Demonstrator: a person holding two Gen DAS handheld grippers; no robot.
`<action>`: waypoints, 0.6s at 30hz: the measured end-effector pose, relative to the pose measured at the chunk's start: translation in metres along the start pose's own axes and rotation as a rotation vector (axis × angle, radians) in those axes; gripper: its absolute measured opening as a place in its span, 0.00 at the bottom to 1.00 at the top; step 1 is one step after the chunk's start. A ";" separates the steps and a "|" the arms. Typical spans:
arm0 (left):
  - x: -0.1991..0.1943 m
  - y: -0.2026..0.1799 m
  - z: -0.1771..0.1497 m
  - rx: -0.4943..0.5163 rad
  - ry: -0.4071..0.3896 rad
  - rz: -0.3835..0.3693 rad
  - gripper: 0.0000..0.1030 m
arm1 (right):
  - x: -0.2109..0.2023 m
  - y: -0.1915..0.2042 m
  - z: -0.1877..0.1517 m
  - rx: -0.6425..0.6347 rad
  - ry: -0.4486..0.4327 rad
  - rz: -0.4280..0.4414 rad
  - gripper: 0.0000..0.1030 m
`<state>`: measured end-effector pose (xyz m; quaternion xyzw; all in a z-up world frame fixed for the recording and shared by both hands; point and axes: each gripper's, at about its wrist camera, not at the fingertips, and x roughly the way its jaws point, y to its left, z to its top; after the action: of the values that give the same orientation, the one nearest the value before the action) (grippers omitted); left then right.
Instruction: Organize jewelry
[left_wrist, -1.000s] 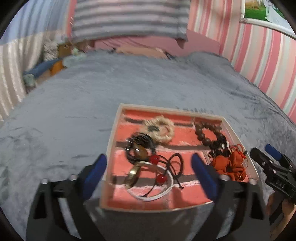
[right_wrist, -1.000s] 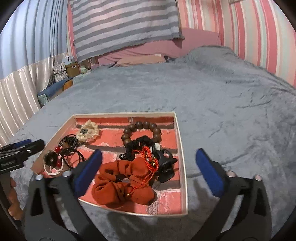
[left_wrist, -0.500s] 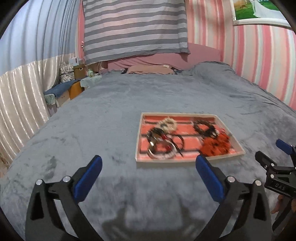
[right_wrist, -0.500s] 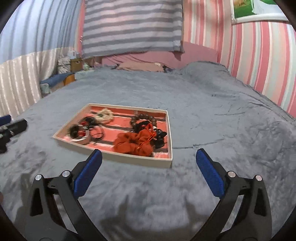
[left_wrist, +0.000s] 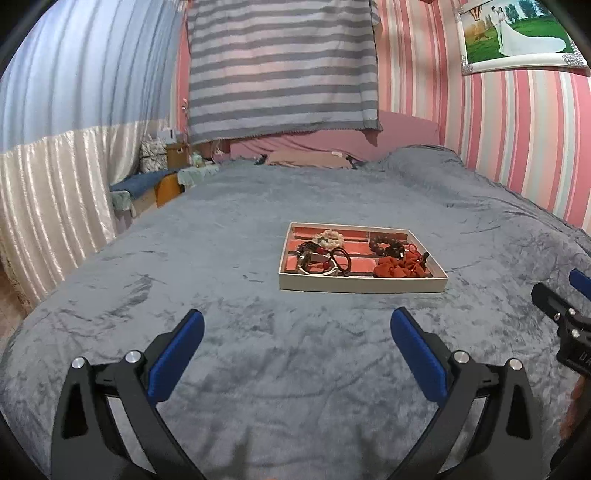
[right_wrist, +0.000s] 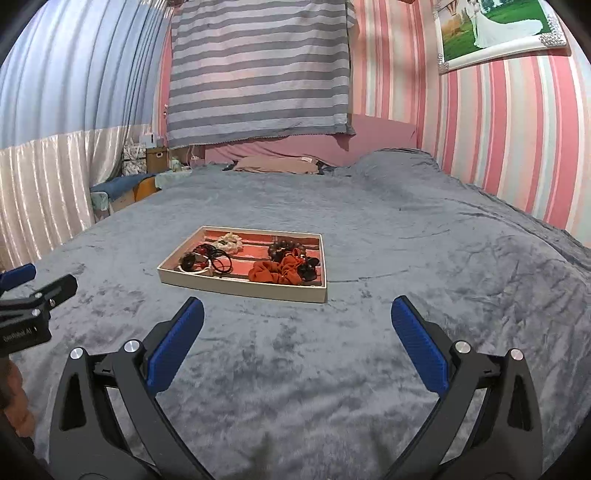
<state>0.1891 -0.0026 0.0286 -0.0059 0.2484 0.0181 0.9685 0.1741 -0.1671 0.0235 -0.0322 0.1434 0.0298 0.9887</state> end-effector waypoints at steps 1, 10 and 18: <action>-0.004 -0.001 -0.003 0.006 -0.005 0.000 0.96 | -0.004 0.000 -0.002 0.003 -0.005 0.000 0.96; -0.017 0.000 -0.015 0.014 -0.065 0.007 0.96 | -0.019 -0.010 -0.019 0.048 -0.066 0.010 0.96; 0.000 -0.003 -0.030 0.035 -0.030 -0.006 0.96 | -0.009 -0.009 -0.034 0.044 -0.080 -0.010 0.96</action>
<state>0.1750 -0.0060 0.0020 0.0107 0.2342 0.0111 0.9721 0.1565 -0.1791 -0.0058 -0.0100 0.1043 0.0229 0.9942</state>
